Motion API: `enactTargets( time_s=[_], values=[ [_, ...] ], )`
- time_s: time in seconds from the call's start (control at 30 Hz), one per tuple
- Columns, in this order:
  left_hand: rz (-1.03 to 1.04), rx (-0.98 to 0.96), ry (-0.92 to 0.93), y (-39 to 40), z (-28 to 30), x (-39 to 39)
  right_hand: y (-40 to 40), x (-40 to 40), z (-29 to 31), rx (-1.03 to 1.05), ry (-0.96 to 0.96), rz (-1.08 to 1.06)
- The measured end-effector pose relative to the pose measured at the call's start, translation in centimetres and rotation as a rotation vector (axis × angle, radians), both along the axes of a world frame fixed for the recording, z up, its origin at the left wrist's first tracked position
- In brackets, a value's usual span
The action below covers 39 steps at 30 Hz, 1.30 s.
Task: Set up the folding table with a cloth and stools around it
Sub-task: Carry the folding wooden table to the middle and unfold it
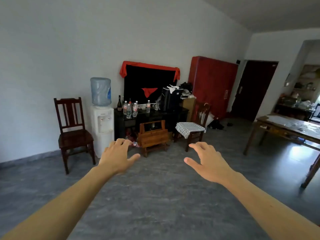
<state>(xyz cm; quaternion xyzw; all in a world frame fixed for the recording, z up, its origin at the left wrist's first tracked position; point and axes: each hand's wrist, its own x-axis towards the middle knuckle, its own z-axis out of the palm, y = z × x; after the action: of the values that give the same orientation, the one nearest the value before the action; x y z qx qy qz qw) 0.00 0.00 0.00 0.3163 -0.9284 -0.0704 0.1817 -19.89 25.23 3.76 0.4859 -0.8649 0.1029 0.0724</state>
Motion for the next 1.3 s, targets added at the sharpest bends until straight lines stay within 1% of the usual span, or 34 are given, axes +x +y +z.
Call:
enactTargets(
  time_s=[0.13,0.33,0.43,0.53,0.7,0.87,1.07,1.3],
  values=[
    [0.019,0.024,-0.016,-4.2,-0.6,-2.6,-4.1,-3.3,-0.5,0.001,-0.019,0.004],
    [0.020,0.046,-0.033,-9.7,-2.4,-9.1,-10.4,-10.8,-2.5,-0.003,-0.038,0.012],
    [0.016,0.023,-0.062,-12.5,-3.2,-14.2,-13.4,-15.7,-3.9,-0.027,-0.062,0.014],
    [0.024,-0.016,-0.082,-15.5,-3.1,-20.2,-16.5,-21.8,-4.6,-0.040,-0.048,0.029],
    [0.035,-0.012,-0.089,-20.7,-2.3,-30.6,-21.9,-32.4,-4.1,-0.032,-0.067,0.030],
    [0.025,0.012,-0.087,-25.4,-2.2,-39.1,-26.3,-41.2,-3.9,0.004,-0.058,0.017],
    [0.018,0.049,-0.103,-32.3,-4.6,-47.8,-33.1,-49.9,-5.7,0.049,-0.059,-0.005],
    [-0.019,0.094,-0.103,-43.1,-7.4,-58.1,-44.6,-59.1,-7.2,0.073,-0.063,-0.016]
  ],
)
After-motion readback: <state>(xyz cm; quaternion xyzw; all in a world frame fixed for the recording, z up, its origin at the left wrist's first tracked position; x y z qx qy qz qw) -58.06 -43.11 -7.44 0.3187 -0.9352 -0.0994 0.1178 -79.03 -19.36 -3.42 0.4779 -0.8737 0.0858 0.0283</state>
